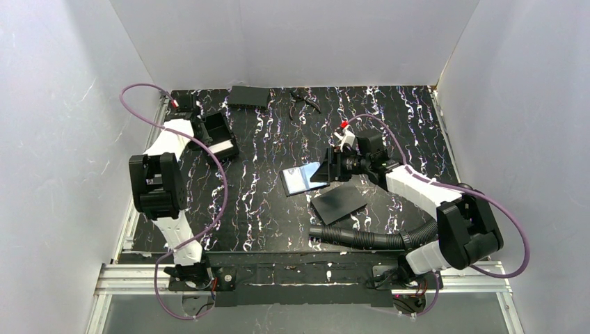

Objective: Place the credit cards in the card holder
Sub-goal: Move the storage box to the center of the board.

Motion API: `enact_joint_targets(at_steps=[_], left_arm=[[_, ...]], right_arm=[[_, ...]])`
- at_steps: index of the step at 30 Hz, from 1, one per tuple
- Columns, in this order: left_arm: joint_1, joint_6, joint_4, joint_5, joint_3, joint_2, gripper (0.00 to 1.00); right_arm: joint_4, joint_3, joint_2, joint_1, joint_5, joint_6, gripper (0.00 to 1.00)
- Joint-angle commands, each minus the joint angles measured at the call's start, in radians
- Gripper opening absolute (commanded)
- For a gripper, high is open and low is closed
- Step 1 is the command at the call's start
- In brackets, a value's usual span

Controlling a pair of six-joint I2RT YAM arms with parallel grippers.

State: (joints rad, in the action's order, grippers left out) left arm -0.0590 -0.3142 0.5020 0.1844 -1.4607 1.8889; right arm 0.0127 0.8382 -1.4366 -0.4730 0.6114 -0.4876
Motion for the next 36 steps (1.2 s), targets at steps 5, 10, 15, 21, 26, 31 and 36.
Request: enact_joint_targets(at_steps=[5, 10, 15, 21, 26, 31, 36], left_arm=[[0.042, -0.076, 0.068, 0.037, 0.131, -0.17, 0.0], [0.044, -0.096, 0.094, 0.035, 0.161, -0.202, 0.0], [0.077, -0.105, 0.119, 0.017, 0.167, -0.216, 0.19], [0.076, -0.057, 0.159, 0.075, 0.153, -0.328, 0.7], [0.072, 0.145, 0.215, -0.067, 0.051, -0.437, 0.98], [0.103, 0.401, 0.241, -0.481, 0.007, -0.41, 0.98], [0.114, 0.53, 0.225, -0.533, -0.013, -0.329, 0.98]], right_arm=[[0.037, -0.048, 0.076, -0.007, 0.019, -0.006, 0.74], [0.04, -0.064, 0.102, -0.007, 0.017, -0.011, 0.74], [0.033, -0.067, 0.119, -0.008, 0.015, -0.009, 0.75], [0.013, -0.057, 0.13, -0.008, 0.01, 0.0, 0.75], [-0.018, -0.039, 0.13, -0.009, 0.002, 0.018, 0.75], [-0.126, 0.013, 0.125, -0.009, 0.01, 0.066, 0.75], [-0.241, 0.074, 0.146, -0.009, -0.009, 0.113, 0.77]])
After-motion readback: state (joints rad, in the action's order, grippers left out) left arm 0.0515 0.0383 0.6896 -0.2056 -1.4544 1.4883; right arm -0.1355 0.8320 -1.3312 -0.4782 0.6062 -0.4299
